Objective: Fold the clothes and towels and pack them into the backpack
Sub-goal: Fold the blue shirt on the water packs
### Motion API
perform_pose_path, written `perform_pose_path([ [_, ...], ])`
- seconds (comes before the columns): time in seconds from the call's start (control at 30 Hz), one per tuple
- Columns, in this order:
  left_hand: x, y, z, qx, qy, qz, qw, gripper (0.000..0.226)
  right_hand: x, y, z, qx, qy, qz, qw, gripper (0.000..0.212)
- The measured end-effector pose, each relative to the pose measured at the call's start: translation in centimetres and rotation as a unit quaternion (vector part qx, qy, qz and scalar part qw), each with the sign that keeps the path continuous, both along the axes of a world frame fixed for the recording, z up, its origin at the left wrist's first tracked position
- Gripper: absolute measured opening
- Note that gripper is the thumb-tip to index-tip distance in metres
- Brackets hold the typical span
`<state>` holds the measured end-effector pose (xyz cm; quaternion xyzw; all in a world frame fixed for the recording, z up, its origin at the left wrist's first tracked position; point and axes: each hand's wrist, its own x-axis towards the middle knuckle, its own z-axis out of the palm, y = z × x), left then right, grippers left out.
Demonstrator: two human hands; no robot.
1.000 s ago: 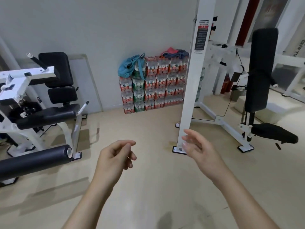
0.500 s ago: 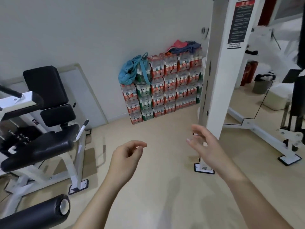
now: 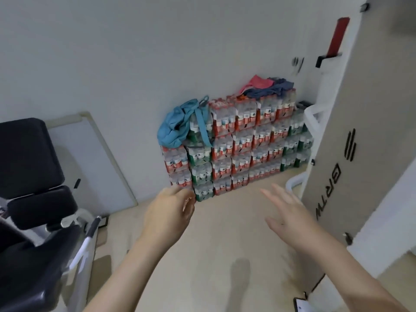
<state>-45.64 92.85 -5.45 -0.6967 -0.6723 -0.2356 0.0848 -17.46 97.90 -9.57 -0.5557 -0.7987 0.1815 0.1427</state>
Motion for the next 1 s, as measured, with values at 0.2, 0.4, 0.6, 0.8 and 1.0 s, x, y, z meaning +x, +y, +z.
perform_pose_path([
  [0.2,-7.0,19.9,1.7,-0.018,0.073,-0.037,0.997,0.022,-5.4,14.7,0.7,0.022,-0.005,-0.038,0.999,0.065],
  [0.4,-7.5,37.6,3.0,-0.052,-0.096,-0.074,0.991,0.037,-7.0,28.7,2.3,0.004,0.132,-0.145,0.981,0.074],
  [0.6,-4.0,56.0,2.3,-0.062,-0.164,-0.076,0.982,0.052,-5.8,46.5,1.9,0.004,0.206,-0.196,0.959,0.082],
  [0.8,-2.5,72.7,0.6,-0.080,-0.125,-0.068,0.987,0.050,-2.7,63.6,2.0,0.005,0.182,-0.213,0.960,0.086],
  [1.0,-2.1,87.5,-0.8,-0.067,0.016,-0.088,0.994,0.036,0.4,77.8,2.1,-0.051,0.269,-0.214,0.938,0.077],
])
